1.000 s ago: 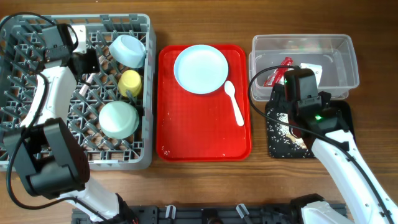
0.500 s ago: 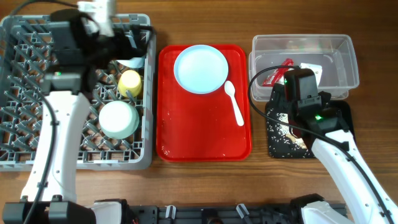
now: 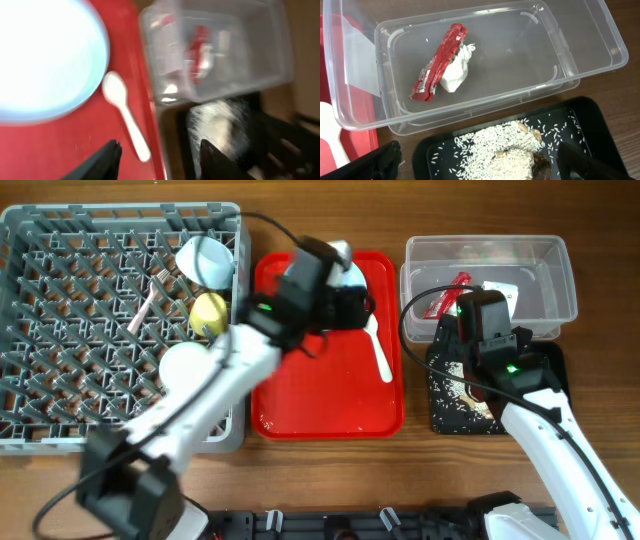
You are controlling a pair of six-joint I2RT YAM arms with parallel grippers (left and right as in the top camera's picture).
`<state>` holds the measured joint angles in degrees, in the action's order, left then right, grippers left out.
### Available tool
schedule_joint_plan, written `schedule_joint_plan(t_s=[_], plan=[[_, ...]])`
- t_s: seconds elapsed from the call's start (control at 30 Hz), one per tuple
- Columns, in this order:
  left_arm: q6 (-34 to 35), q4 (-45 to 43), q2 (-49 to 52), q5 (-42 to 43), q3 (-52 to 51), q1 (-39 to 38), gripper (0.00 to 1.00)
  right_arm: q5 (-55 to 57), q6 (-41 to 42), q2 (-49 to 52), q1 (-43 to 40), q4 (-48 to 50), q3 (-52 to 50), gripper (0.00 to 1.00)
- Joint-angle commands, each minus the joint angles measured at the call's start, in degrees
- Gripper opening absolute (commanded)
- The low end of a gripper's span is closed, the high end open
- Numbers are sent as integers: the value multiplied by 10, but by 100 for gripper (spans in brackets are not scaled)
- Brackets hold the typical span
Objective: Sort waste into correct bins and load items into the dishwasher rack
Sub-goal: 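Move the left gripper back right over the white spoon, then grasp the white spoon with the left gripper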
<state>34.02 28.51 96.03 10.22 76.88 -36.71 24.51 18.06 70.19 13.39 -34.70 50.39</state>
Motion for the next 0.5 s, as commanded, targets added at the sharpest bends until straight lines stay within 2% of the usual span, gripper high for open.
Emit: schedule_joint_plan(t_s=[0.0, 0.1, 0.2, 0.27, 0.47], plan=[[197, -11, 76, -238, 0, -80, 50, 9, 0, 0, -1, 1, 5, 100], [209, -73, 139, -247, 0, -120, 55, 9, 0, 0, -1, 1, 5, 100], [218, -109, 176, -247, 0, -130, 52, 9, 0, 0, -1, 1, 5, 100], [249, -112, 193, -249, 0, -130, 49, 9, 0, 0, -1, 1, 5, 100], [252, -113, 222, -253, 0, -127, 44, 9, 0, 0, -1, 1, 5, 100]])
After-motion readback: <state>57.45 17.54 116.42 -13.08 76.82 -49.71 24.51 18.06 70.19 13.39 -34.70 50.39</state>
